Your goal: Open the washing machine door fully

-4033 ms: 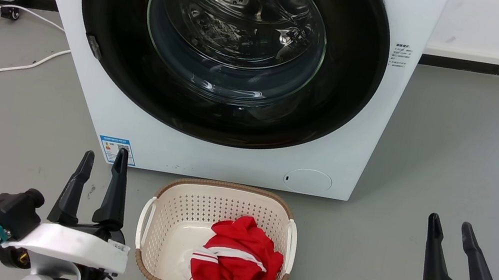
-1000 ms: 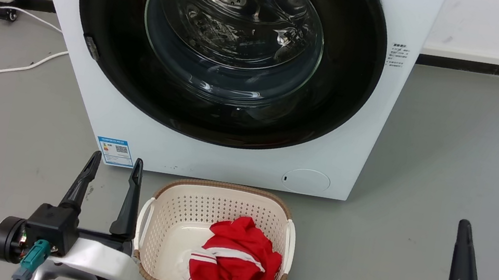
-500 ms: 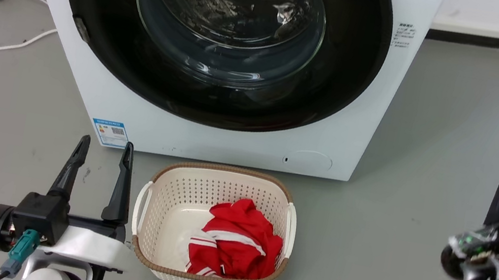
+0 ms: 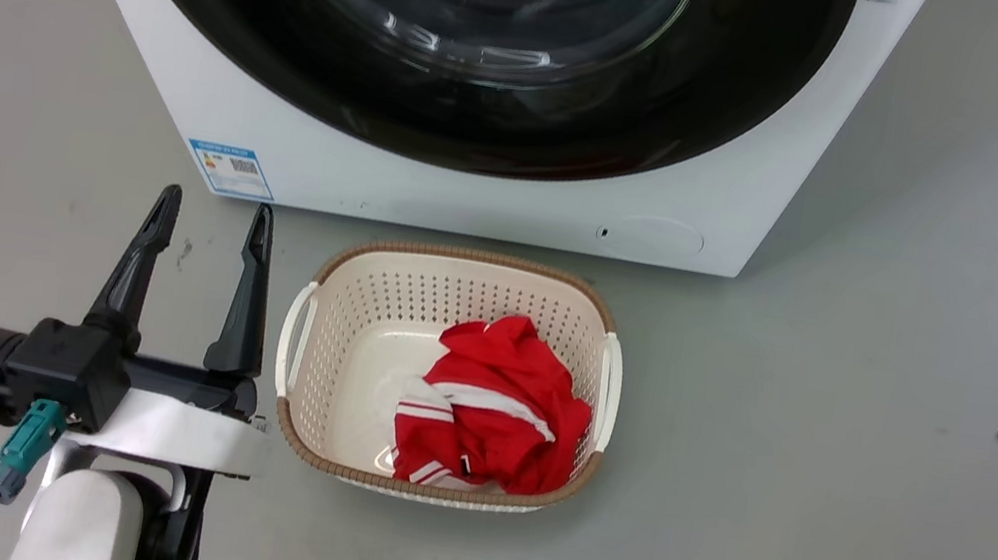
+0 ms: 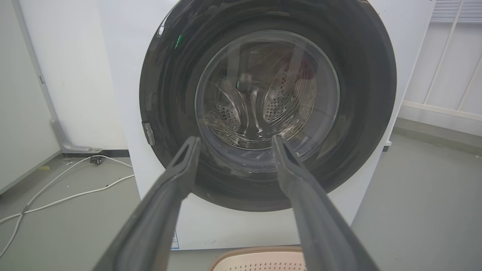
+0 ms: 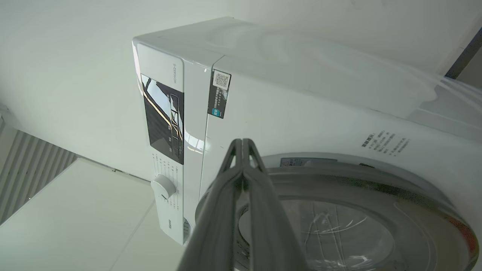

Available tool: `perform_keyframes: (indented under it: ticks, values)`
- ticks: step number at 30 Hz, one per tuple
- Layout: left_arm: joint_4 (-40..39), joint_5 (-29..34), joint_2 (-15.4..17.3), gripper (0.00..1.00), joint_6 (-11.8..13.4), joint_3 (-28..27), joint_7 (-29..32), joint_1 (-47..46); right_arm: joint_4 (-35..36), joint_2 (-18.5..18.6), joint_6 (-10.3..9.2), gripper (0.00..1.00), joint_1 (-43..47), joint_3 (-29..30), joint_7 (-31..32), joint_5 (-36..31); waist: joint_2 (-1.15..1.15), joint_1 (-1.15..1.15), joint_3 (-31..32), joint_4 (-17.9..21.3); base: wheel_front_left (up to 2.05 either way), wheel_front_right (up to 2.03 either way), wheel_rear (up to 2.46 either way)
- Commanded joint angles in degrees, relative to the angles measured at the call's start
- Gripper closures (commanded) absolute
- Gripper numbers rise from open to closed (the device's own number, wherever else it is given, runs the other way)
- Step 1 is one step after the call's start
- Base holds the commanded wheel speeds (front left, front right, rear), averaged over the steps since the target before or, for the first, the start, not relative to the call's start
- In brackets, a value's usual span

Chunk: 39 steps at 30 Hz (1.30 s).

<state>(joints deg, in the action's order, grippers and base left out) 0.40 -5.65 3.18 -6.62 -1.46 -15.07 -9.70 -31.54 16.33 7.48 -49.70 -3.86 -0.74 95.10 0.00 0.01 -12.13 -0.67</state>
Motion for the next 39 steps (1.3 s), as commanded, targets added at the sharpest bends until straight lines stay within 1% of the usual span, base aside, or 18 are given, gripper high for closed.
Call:
perform_keyframes:
  ticks: [1,2,6,9,13,17,22,29,34,39]
  values:
    - [-0.3,0.1,0.1,0.0,-0.2,0.1,-0.1,-0.9,-1.2,0.6,0.02,1.0,-2.8,-1.3,1.3,-0.5,0.0,-0.01,-1.5,-0.4,0.0,0.0,0.0]
    - [-0.5,0.0,0.1,0.0,-0.3,0.1,-0.1,-1.3,-3.0,1.4,0.02,1.0,-5.6,-2.3,2.6,-1.3,0.0,-0.01,-2.1,-0.5,0.0,0.0,0.0]
    - [-1.3,0.0,0.0,0.0,-0.5,0.4,-0.1,-2.5,-11.1,2.5,0.02,1.0,-16.0,-7.3,8.7,-3.9,0.0,-0.01,-4.0,-0.7,0.0,0.0,0.0]
    - [-2.1,-0.1,0.0,0.0,-0.6,0.8,-0.1,-3.1,-17.1,2.1,0.02,1.0,-23.1,-10.9,13.5,-6.3,0.0,-0.01,-5.3,-1.0,0.0,0.0,0.0]
    - [-3.0,-0.2,0.3,0.0,-0.7,1.0,-0.1,-3.9,-24.1,0.6,0.02,1.0,-30.5,-14.5,18.6,-9.0,0.0,-0.01,-7.0,-1.2,0.0,0.0,0.0]
    - [-3.8,-0.5,0.6,0.0,-0.7,1.1,-0.1,-4.5,-30.5,-1.6,0.02,1.0,-36.9,-17.3,21.3,-11.9,0.0,-0.01,-9.0,-1.3,0.0,0.0,0.0]
    - [-4.5,-0.8,0.8,0.0,-0.8,1.2,-0.1,-5.7,-36.8,-3.6,0.02,1.0,-42.9,-19.2,21.9,-14.6,0.0,-0.01,-11.6,-1.8,0.0,0.0,0.0]
    - [-4.7,-1.1,1.0,0.0,-0.9,1.5,-0.1,-7.2,-40.9,-5.4,0.02,1.0,-47.1,-20.4,22.5,-16.8,0.0,-0.01,-14.3,-2.3,0.0,0.0,0.0]
    - [-4.4,-1.3,1.1,0.0,-0.9,1.9,-0.1,-7.7,-41.9,-7.0,0.02,1.0,-47.4,-20.2,25.5,-16.3,0.0,-0.01,-14.9,-2.6,0.0,0.0,0.0]
    - [-3.9,-1.4,1.0,0.0,-0.9,1.9,-0.1,-7.9,-42.1,-6.8,0.02,1.0,-46.9,-20.0,28.7,-16.1,0.0,-0.01,-14.4,-2.5,0.0,0.0,0.0]
